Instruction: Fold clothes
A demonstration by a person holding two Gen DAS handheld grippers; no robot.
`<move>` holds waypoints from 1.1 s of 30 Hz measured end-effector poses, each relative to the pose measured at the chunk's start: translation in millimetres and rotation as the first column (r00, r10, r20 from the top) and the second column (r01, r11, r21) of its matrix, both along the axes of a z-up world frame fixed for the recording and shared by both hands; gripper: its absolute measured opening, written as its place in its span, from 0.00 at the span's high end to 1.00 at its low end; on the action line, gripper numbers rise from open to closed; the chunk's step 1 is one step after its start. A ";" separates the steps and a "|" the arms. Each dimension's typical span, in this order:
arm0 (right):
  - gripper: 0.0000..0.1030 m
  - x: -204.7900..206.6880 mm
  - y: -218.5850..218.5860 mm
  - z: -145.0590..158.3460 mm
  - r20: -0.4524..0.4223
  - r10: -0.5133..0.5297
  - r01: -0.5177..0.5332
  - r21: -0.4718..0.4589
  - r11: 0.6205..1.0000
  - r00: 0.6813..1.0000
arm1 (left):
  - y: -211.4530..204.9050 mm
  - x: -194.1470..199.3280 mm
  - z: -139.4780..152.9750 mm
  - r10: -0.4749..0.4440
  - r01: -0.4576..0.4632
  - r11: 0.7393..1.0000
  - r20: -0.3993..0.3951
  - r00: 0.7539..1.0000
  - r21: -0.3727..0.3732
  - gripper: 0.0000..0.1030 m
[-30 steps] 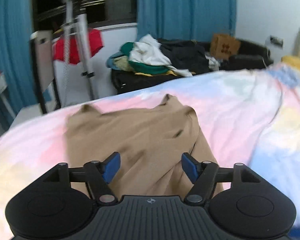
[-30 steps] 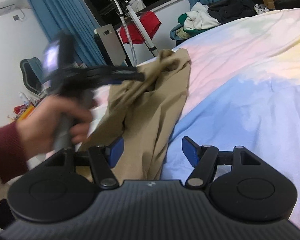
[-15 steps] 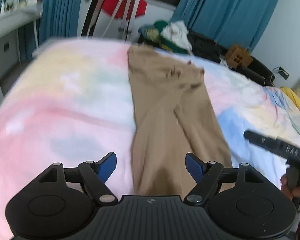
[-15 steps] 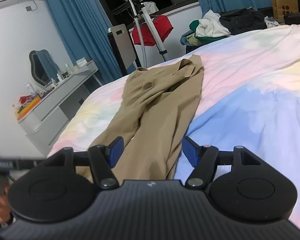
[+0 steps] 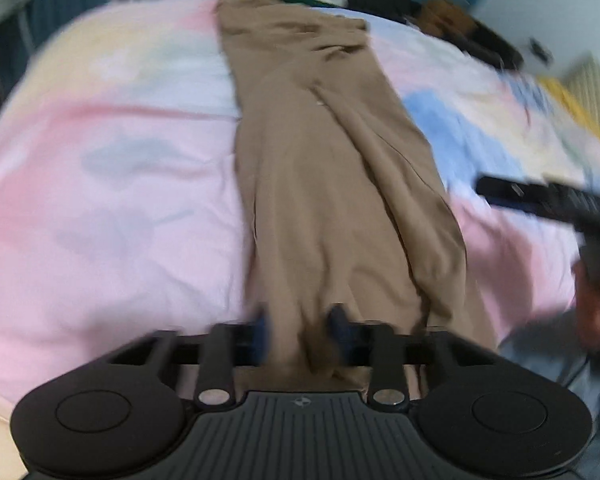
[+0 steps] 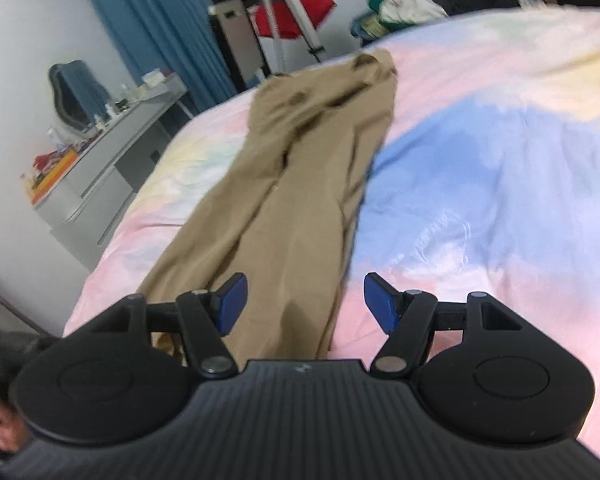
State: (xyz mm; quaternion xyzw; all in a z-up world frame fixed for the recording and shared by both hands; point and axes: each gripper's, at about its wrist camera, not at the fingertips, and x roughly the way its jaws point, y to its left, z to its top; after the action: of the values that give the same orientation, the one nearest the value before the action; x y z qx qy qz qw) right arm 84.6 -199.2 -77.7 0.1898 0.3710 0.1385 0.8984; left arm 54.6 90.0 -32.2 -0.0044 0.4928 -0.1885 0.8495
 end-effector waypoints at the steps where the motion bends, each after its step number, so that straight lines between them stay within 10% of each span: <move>1: 0.34 2.1 -0.9 -2.6 -0.016 -0.006 0.006 0.003 1.000 1.000 | -8.1 -4.7 4.2 -0.031 0.030 0.999 0.018 0.999 0.032 0.92; 10: 0.34 7.5 -0.9 -9.1 -0.033 0.012 -0.011 0.013 1.000 0.999 | -80.6 -46.9 41.7 -0.320 0.264 0.906 0.129 0.939 0.332 0.96; 14: 0.34 10.4 -0.7 -11.4 -0.047 0.021 -0.020 0.027 0.999 0.999 | -108.9 -42.3 10.7 -0.348 0.298 0.889 0.091 0.933 0.347 0.94; 24: 0.34 12.0 3.3 -15.8 -0.073 0.045 -0.042 0.050 0.998 0.996 | -102.6 -28.8 -21.0 -0.273 0.260 0.947 0.043 0.961 0.189 0.71; 29: 0.34 14.0 4.8 -18.9 -0.090 0.050 -0.046 0.053 0.998 0.995 | -81.5 -31.0 -14.4 -0.211 0.206 0.977 0.091 0.973 0.064 0.25; 33: 0.34 14.7 2.2 -21.4 -0.111 0.045 -0.036 0.081 0.996 0.993 | -39.5 -20.7 -7.3 -0.033 0.046 0.989 0.096 0.995 -0.139 0.21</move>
State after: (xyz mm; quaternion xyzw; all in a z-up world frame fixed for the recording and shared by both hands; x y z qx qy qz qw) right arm 99.3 -197.0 -99.1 0.2248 0.4192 0.1604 0.8649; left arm 33.9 50.4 -39.4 -0.0458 0.4381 -0.2395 0.8652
